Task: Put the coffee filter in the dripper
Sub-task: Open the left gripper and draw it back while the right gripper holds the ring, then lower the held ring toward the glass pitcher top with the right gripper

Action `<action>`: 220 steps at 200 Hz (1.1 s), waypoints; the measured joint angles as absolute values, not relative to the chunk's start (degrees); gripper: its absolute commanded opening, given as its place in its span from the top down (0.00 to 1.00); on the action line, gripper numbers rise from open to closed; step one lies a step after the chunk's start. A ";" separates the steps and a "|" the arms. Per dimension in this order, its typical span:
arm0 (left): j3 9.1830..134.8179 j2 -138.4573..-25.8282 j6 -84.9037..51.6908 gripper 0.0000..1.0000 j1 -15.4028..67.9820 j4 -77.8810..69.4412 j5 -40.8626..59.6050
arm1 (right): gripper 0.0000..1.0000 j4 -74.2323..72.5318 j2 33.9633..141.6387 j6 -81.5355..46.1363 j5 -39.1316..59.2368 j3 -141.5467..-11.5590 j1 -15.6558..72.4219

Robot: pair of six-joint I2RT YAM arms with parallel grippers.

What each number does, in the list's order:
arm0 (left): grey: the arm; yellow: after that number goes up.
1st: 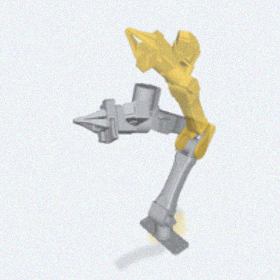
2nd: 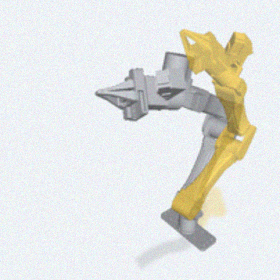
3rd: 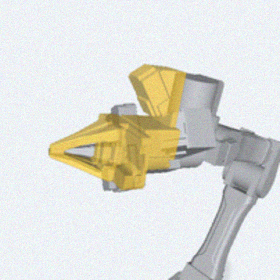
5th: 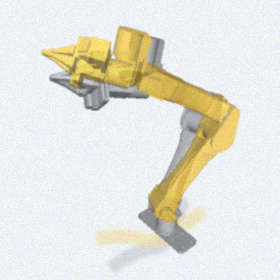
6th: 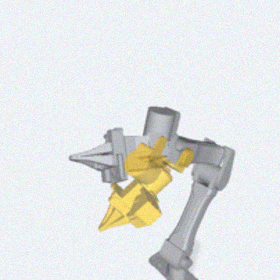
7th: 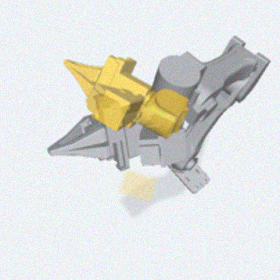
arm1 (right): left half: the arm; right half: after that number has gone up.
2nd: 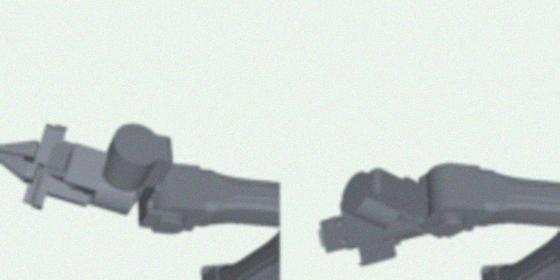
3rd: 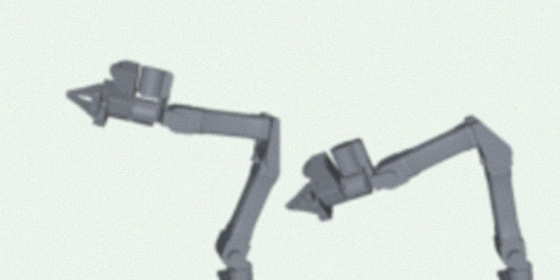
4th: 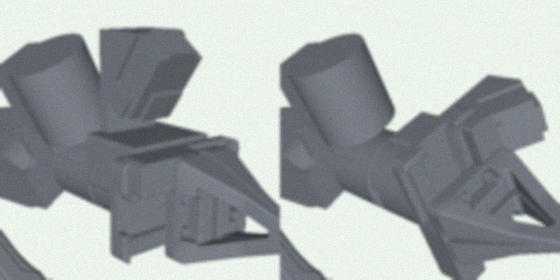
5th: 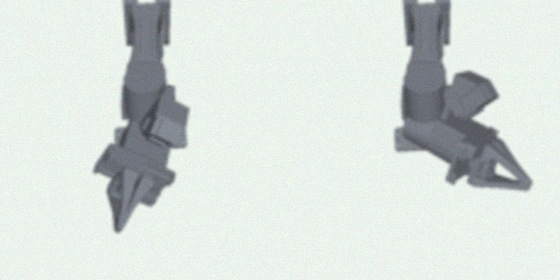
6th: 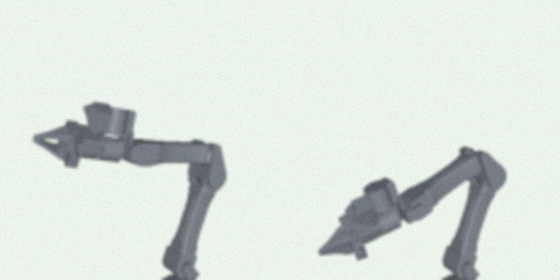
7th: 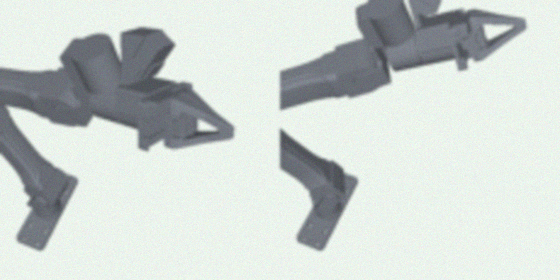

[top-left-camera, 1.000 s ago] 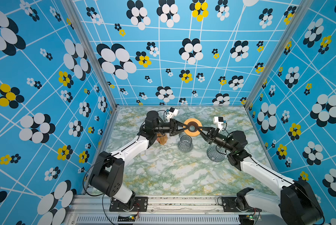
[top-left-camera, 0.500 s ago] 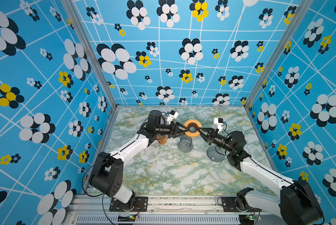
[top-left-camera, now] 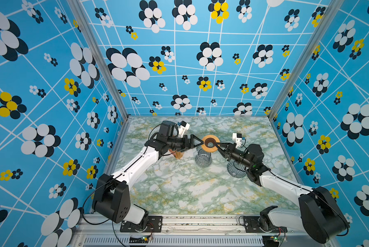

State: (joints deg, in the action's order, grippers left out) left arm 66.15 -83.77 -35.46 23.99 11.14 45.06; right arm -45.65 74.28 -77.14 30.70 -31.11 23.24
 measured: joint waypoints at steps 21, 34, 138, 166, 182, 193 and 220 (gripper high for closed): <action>69.21 -83.79 -31.38 0.01 25.21 15.66 40.10 | 0.89 -46.13 76.60 -77.14 30.68 -31.09 23.24; 71.88 -84.18 -29.71 0.01 26.11 18.57 36.64 | 0.89 -47.03 77.97 -77.17 30.70 -31.09 23.24; 77.56 -94.83 -30.89 0.01 27.11 21.34 25.89 | 0.90 -50.41 83.81 -77.23 30.79 -31.09 23.29; 77.30 -94.94 -31.00 0.01 27.53 20.97 26.48 | 0.90 -48.29 83.81 -76.38 31.55 -31.11 23.66; 77.32 -95.26 -30.63 0.01 27.86 21.04 26.74 | 0.90 -46.81 83.85 -75.59 31.81 -31.11 23.83; 77.32 -95.74 -30.39 0.01 28.14 21.23 26.85 | 0.90 -45.93 83.88 -75.31 31.88 -31.11 23.92; 77.34 -97.32 -30.37 0.01 29.06 21.98 27.42 | 0.90 -44.25 84.09 -74.54 32.12 -31.16 23.94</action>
State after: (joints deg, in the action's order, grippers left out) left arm 77.34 -97.32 -30.37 29.06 21.98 27.42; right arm -44.25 84.09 -74.54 32.12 -31.16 23.94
